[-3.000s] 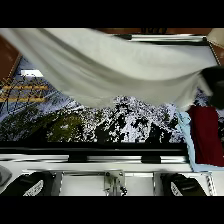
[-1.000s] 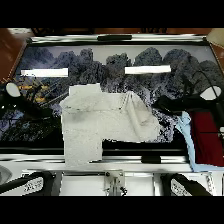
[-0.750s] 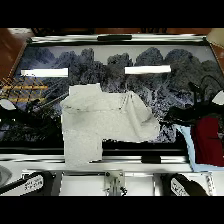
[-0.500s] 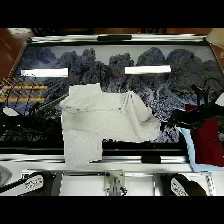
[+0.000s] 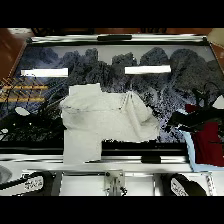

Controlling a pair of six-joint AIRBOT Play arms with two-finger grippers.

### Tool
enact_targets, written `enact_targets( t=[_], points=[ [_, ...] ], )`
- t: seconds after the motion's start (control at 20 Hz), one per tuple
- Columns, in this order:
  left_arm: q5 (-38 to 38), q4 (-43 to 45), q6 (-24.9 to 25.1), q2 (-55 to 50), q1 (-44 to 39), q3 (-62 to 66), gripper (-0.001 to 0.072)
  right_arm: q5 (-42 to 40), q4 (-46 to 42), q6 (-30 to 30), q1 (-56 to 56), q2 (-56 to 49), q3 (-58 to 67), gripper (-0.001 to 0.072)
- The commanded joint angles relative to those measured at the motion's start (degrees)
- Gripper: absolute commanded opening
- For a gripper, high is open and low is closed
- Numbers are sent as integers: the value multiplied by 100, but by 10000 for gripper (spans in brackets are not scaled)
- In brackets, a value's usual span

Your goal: Fold the shirts.

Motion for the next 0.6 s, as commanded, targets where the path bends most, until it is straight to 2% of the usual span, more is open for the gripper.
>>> enact_targets(
  t=[0.0, 0.35, 0.5, 0.55],
  points=[
    [-262, -31, 7, -31, -42, 299, 35, -737, 278, 68, -4, -199, -638, 621],
    [-601, -31, -68, -20, -42, 671, 35, -1510, 586, -42, 699, -1368, -990, 621],
    [-647, -31, -98, 20, -42, 780, 35, -1467, 599, -24, 973, -1762, -988, 619],
    [-752, -28, -96, 20, -42, 887, 35, -1414, 610, -9, 1008, -1845, -988, 543]
  ],
)
